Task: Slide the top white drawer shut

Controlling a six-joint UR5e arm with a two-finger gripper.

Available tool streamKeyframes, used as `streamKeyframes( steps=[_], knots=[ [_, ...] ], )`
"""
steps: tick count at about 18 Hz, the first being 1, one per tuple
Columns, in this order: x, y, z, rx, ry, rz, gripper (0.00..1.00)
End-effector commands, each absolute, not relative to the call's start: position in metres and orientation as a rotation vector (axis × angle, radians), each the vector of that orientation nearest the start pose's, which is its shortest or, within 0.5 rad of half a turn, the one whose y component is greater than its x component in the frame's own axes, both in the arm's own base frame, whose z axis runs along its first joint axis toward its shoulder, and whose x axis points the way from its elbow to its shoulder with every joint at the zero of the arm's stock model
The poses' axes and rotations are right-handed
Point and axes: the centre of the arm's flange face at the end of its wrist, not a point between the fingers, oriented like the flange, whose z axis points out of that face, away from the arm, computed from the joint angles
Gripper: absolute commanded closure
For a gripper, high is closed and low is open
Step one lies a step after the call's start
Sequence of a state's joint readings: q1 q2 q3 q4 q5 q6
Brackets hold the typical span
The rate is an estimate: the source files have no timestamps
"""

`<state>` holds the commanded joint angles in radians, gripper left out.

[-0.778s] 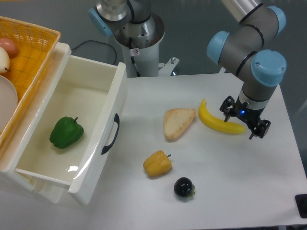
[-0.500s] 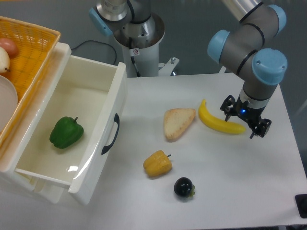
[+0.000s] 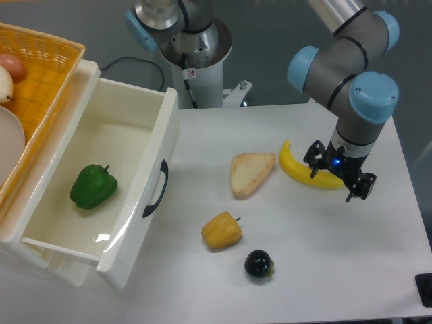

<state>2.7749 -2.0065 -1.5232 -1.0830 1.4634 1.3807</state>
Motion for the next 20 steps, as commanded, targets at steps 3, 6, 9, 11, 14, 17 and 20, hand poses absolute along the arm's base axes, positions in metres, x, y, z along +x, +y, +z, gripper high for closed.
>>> streamKeyframes(
  steps=[3,6,9,11,14,17,20],
  knots=[
    [-0.550,0.374,0.307,-2.940,0.125,0.036,0.00],
    [-0.531,0.396,0.297,-2.935,0.079,-0.018,0.00],
    [-0.517,0.410,0.292,-2.907,0.100,-0.059,0.01],
    [-0.507,0.420,0.295,-2.868,0.041,-0.102,0.13],
    [-0.486,0.442,0.294,-2.817,-0.030,-0.177,0.37],
    [-0.474,0.455,0.298,-2.746,-0.092,-0.257,0.52],
    [-0.441,0.484,0.302,-2.755,-0.107,-0.307,0.63]
  ],
)
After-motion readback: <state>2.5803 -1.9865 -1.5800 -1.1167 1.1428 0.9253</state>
